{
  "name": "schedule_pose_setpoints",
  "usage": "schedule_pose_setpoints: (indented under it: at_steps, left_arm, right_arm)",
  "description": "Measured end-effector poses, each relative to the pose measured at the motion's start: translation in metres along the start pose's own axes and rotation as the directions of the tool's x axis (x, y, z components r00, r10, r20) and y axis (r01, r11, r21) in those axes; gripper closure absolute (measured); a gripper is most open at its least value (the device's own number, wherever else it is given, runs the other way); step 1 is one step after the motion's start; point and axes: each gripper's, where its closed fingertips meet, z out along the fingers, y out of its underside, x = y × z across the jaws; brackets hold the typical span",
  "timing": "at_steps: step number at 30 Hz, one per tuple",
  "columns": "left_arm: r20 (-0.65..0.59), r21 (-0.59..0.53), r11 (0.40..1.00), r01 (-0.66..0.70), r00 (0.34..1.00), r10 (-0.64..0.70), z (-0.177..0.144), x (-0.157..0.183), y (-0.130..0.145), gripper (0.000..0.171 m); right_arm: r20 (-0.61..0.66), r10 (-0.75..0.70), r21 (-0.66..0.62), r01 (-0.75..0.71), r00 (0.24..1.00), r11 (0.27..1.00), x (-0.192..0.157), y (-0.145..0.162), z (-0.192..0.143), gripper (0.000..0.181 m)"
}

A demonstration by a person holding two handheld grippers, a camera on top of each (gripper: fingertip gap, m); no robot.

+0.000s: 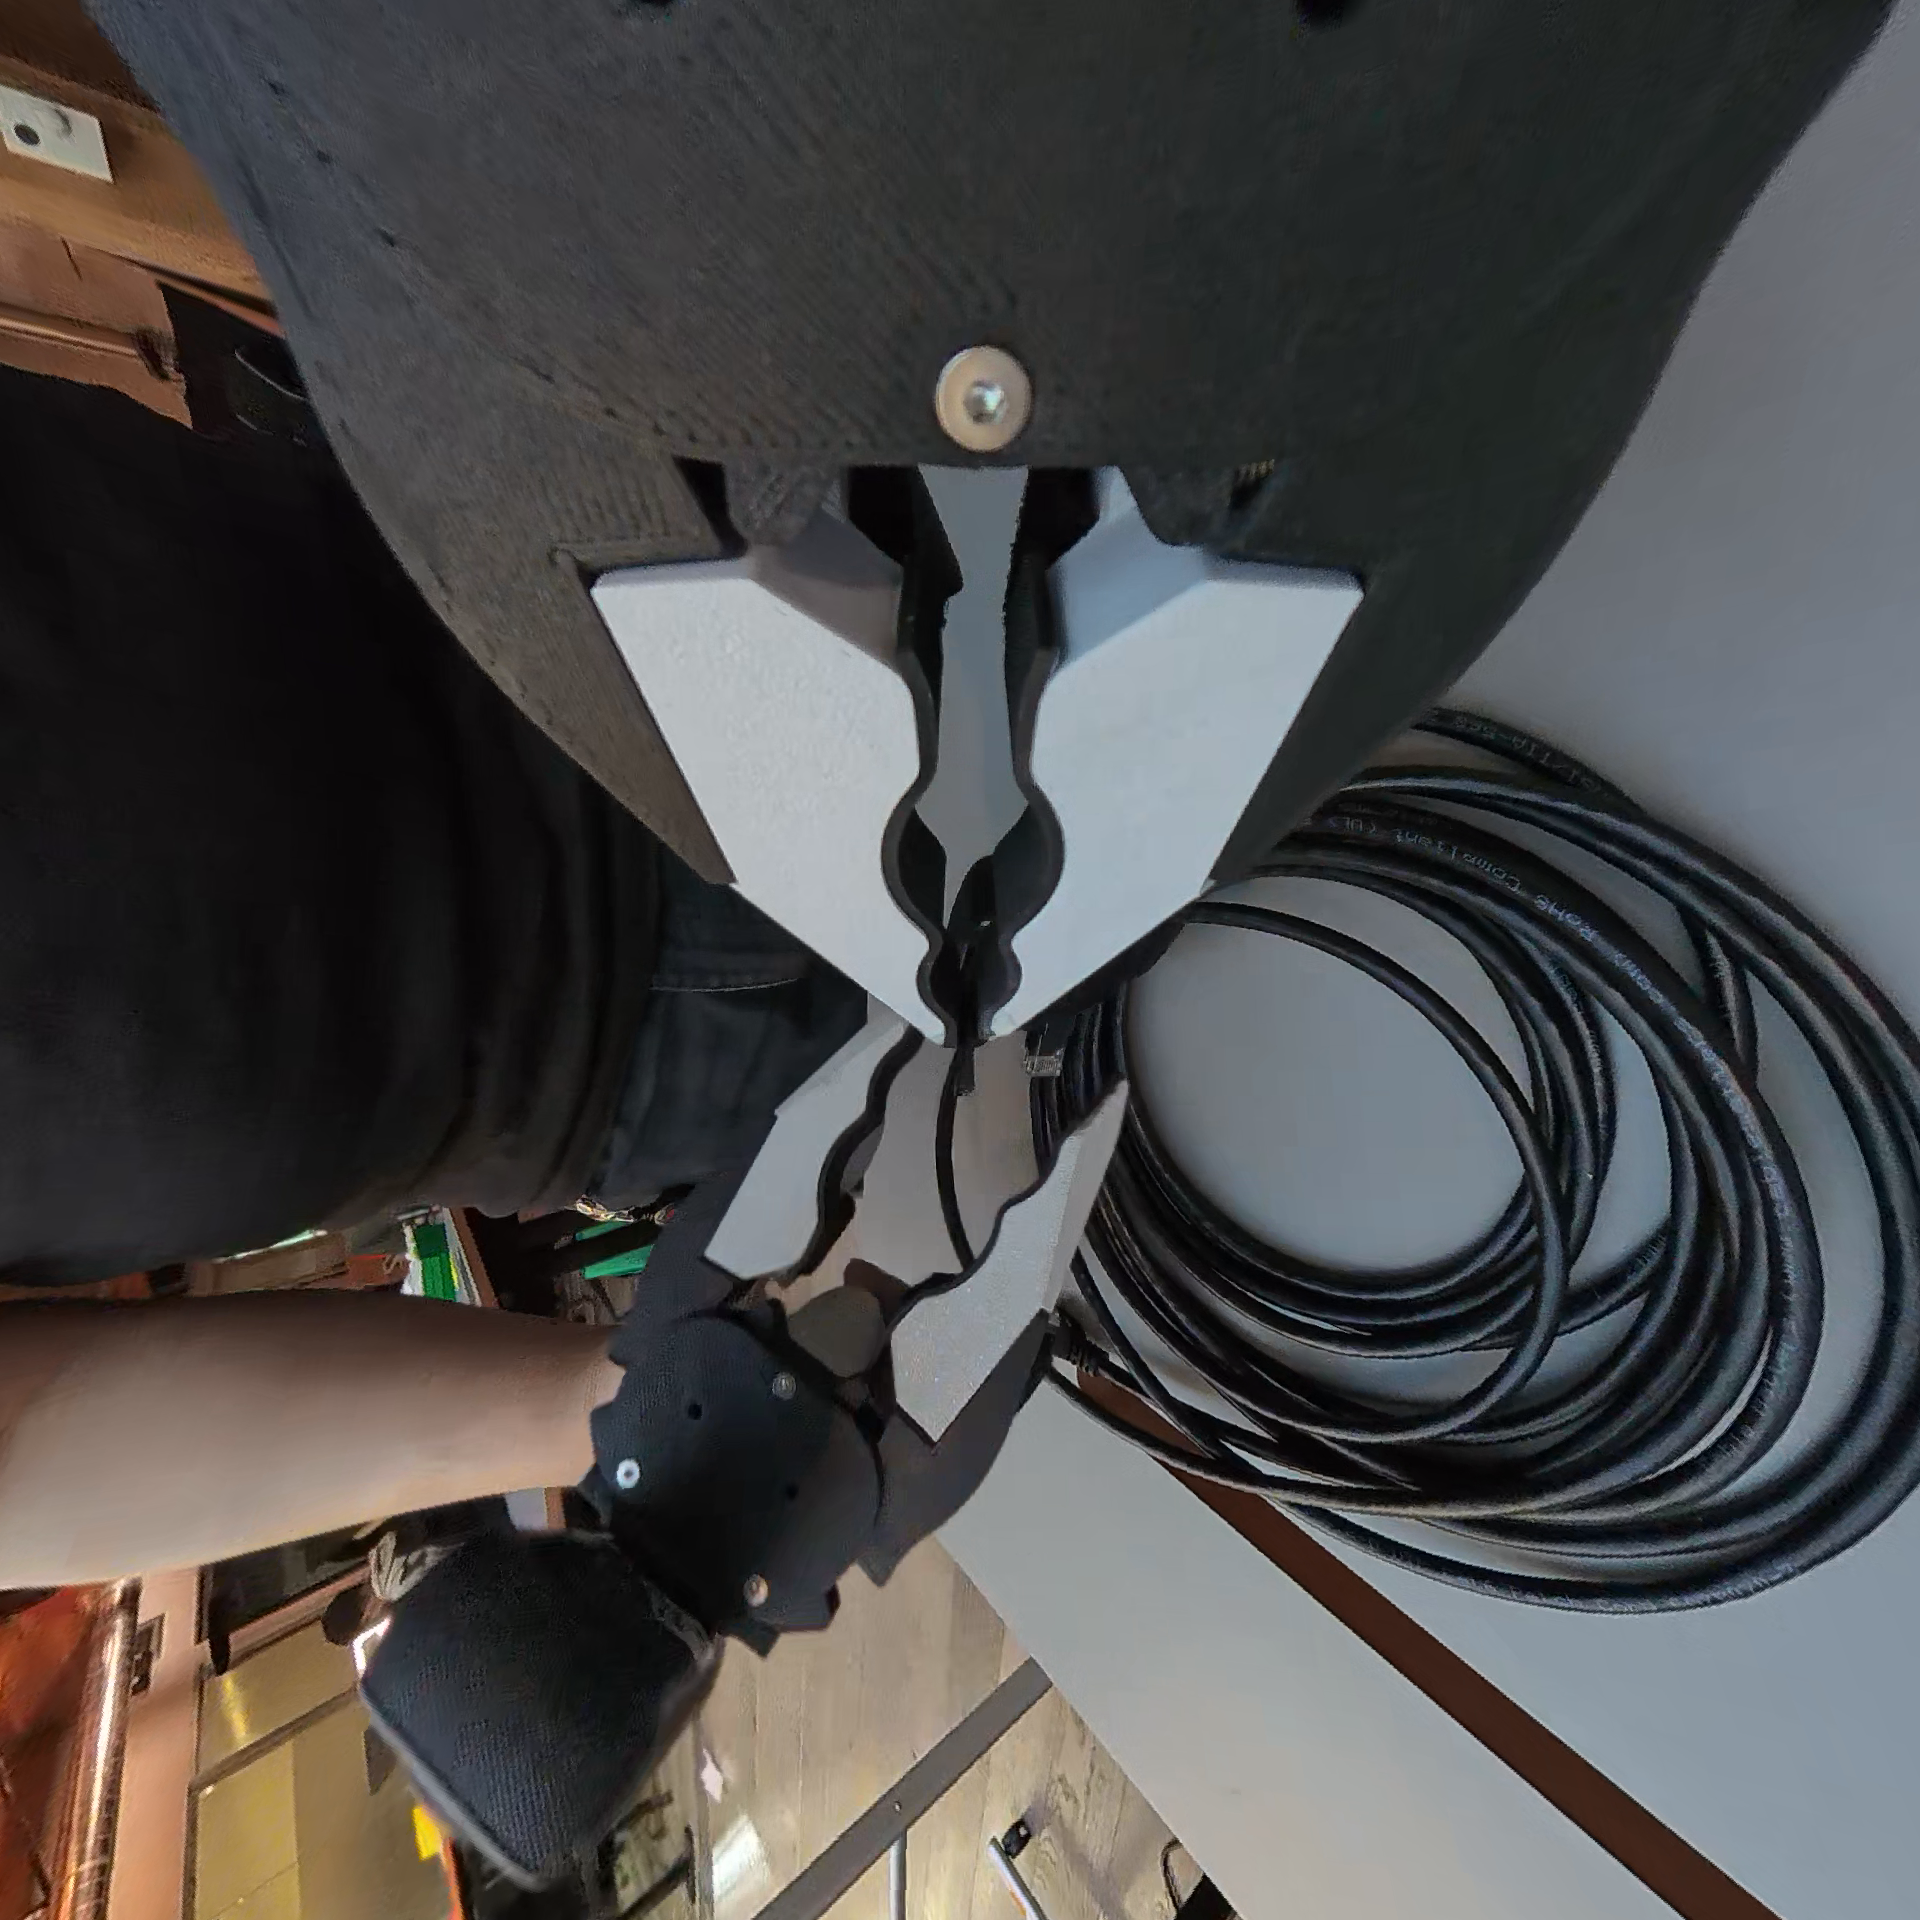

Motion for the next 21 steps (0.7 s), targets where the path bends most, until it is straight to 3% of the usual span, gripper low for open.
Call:
schedule_pose_setpoints:
  at_steps: [2, 9, 14, 21]
  left_arm:
    - [-0.007, -0.022, 1.0, -0.006, 1.0, 0.005, 0.0, 0.001, 0.002, 0.171]
    - [-0.017, -0.067, 0.998, -0.016, 1.0, 0.015, -0.001, 0.005, 0.008, 0.171]
    - [0.003, -0.072, 0.997, -0.016, 1.0, 0.016, -0.005, 0.004, 0.01, 0.171]
    - [0.013, -0.049, 0.999, -0.014, 1.0, 0.014, -0.007, 0.001, 0.013, 0.171]
  right_arm:
    - [-0.058, -0.108, -0.079, 0.103, 0.992, 0.992, -0.002, 0.012, 0.011, 0.116]
    - [-0.082, -0.362, -0.293, 0.324, 0.929, 0.899, -0.002, 0.042, 0.032, 0.122]
    - [-0.077, -0.438, -0.343, 0.389, 0.895, 0.855, 0.003, 0.042, 0.031, 0.134]
    - [-0.068, -0.419, -0.329, 0.377, 0.905, 0.866, 0.005, 0.042, 0.029, 0.153]
